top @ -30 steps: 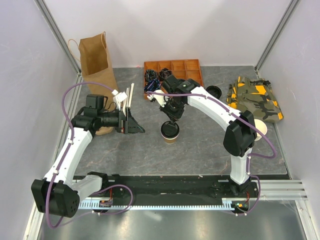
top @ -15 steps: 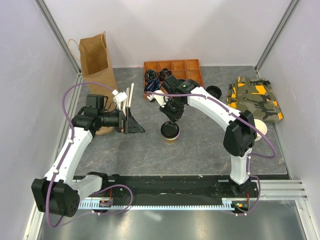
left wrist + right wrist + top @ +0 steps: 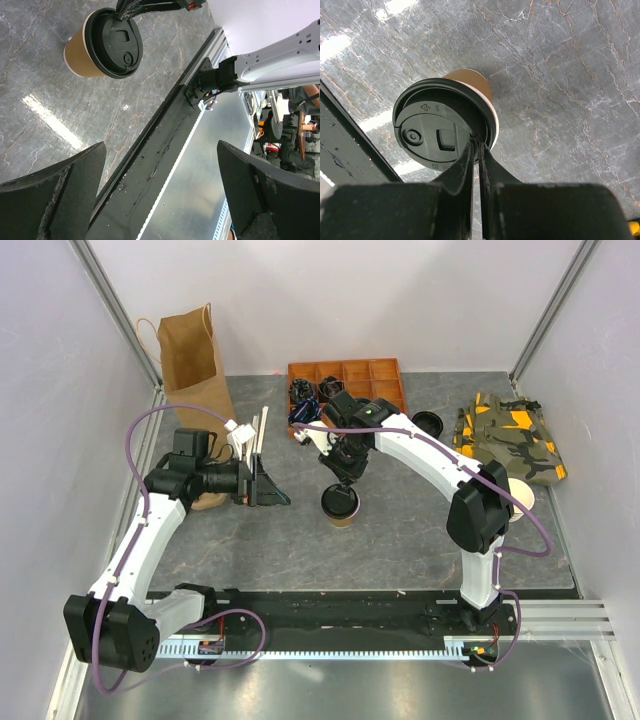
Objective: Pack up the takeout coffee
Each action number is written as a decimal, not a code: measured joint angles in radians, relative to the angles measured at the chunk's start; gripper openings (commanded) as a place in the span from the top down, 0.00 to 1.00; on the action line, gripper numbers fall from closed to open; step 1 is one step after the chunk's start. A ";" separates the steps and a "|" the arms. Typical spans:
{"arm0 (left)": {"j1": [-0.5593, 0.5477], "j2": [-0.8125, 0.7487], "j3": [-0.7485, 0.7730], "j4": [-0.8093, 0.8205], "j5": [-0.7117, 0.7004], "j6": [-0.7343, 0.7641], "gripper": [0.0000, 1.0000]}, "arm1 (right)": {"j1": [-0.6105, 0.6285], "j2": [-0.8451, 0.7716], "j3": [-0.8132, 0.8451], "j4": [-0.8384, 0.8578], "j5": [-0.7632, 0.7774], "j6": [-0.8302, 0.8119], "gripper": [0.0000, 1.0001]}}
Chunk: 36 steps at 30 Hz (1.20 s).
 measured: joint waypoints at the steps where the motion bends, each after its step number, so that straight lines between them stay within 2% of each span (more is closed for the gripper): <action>1: 0.000 0.000 0.000 0.000 0.000 0.000 0.01 | 0.000 0.000 0.000 0.000 0.000 0.000 0.91; 9: 0.000 0.001 -0.001 0.000 0.000 -0.007 0.01 | 0.000 0.000 0.000 -0.015 0.003 -0.004 0.91; 12: 0.000 0.001 -0.001 0.000 0.000 -0.008 0.01 | -0.001 0.000 0.000 -0.016 0.003 -0.006 0.88; 20: 0.000 0.001 -0.002 0.000 0.000 -0.009 0.01 | -0.008 0.000 0.000 -0.016 0.003 -0.010 0.69; 21: 0.000 0.001 -0.002 0.001 0.000 -0.011 0.01 | -0.008 0.000 0.000 -0.016 0.003 -0.011 0.62; 23: 0.000 0.001 -0.002 0.001 0.000 -0.016 0.01 | -0.009 0.000 0.000 -0.016 0.003 -0.010 0.56; 24: 0.000 0.001 -0.002 0.001 0.000 -0.019 0.01 | -0.010 0.000 0.000 -0.016 0.003 -0.012 0.49; 28: 0.000 0.002 -0.006 0.009 0.002 -0.027 0.01 | -0.010 0.000 0.002 -0.019 0.002 -0.012 0.36; 34: 0.000 -0.005 -0.020 0.033 0.032 -0.035 0.03 | -0.024 -0.003 0.092 -0.054 -0.048 -0.003 0.34; 36: 0.000 -0.018 -0.029 0.057 0.041 -0.042 0.07 | -0.043 -0.022 0.109 -0.052 -0.092 0.003 0.37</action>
